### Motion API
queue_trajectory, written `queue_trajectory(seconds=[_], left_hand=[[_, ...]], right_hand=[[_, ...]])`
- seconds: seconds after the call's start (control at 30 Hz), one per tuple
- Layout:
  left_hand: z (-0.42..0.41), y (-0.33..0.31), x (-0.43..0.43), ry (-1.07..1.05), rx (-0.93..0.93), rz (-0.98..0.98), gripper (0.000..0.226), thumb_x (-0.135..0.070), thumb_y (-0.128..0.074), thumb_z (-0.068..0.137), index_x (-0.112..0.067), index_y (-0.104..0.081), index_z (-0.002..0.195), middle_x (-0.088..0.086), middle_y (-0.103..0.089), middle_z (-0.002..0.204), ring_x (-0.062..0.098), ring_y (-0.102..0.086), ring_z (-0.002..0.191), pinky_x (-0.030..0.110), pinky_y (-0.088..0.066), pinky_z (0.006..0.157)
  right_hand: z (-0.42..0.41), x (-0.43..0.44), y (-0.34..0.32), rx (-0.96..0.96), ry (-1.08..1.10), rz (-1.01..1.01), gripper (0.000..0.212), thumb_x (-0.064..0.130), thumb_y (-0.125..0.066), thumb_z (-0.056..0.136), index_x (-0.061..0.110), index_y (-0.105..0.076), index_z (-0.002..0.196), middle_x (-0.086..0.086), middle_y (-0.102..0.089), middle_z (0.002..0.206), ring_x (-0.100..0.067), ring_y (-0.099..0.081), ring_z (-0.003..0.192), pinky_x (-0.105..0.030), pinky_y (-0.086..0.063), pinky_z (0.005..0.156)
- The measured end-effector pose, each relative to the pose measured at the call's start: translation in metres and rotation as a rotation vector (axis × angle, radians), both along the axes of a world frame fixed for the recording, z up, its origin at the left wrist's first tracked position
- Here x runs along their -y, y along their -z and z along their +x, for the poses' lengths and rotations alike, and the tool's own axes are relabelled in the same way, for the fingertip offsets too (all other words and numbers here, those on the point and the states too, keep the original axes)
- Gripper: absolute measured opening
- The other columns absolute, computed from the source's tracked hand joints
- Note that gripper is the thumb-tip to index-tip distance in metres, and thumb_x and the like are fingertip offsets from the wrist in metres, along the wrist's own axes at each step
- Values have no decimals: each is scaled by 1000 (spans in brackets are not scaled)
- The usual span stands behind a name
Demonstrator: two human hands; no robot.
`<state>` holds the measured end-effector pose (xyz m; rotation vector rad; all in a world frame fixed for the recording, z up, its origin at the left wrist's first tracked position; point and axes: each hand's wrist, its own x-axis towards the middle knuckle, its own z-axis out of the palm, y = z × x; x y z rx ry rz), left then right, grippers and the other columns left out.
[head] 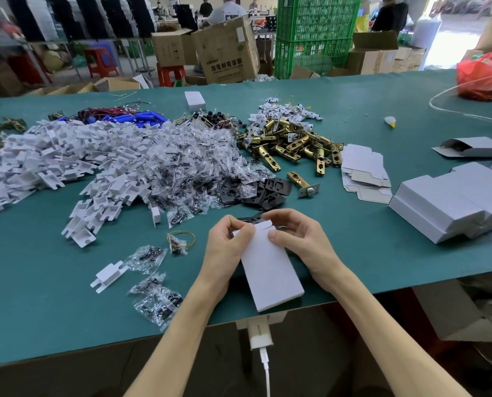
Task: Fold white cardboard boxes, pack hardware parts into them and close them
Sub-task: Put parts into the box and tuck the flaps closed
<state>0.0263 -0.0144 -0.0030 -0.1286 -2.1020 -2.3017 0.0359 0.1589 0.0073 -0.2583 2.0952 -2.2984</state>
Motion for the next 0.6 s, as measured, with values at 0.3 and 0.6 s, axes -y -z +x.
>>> queue_trajectory(seconds=[0.3,0.6], left_hand=[[3,-4,0,40,10,13,24,-31,-70,75,-12,-56,76,12,-58,82,22,-48,77,38,-37,70],[2,-4,7,161,36,14,33,-46,-83,72,-27,-58,62,14,-58,81,24,-51,79,40,-37,73]], right_hand=[[0,-3,2,25,-10,-2,30,16,-71,79,15,-73,109,-5,-74,105,-16,-68,93,-27,-54,77],[2,-5,-2,136,-29,-114,16,23,-82,79,18,-77,93,-13,-76,98,-23,-71,81,-29,-57,65]])
